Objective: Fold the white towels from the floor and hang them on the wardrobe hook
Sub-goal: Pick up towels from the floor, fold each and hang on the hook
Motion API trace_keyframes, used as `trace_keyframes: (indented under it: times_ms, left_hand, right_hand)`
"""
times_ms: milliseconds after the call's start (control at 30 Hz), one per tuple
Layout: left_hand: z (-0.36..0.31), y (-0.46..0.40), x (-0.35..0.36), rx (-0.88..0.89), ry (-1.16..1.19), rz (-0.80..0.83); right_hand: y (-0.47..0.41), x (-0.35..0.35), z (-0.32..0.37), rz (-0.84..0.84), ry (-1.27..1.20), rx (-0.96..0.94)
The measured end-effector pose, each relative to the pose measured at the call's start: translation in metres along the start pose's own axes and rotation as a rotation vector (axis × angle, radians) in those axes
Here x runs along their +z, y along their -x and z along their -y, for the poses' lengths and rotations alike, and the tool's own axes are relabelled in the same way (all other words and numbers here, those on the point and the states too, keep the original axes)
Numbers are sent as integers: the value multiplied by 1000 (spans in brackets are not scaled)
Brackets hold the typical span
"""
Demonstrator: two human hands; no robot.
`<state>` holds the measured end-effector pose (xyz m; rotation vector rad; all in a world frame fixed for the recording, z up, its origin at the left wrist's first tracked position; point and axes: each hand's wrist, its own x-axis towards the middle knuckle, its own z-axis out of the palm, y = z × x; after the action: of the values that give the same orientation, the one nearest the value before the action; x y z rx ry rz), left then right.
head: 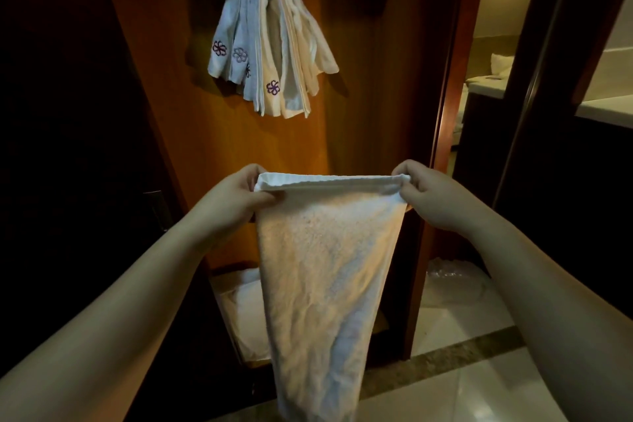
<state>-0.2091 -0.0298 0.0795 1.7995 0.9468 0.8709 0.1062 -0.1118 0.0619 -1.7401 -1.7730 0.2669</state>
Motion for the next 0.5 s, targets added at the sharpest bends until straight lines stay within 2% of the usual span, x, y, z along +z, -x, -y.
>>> trace_keyframes:
  times_ms: [133, 300, 500]
  left_hand:
    - [2, 1, -2, 22, -12, -21]
    - [-3, 9, 6, -53, 222, -43]
    - [-13, 11, 10, -30, 319, -85]
  right_hand:
    - [1, 9, 4, -64, -24, 4]
    - [3, 16, 9, -242, -271, 49]
    - [2, 16, 16, -431, -412, 21]
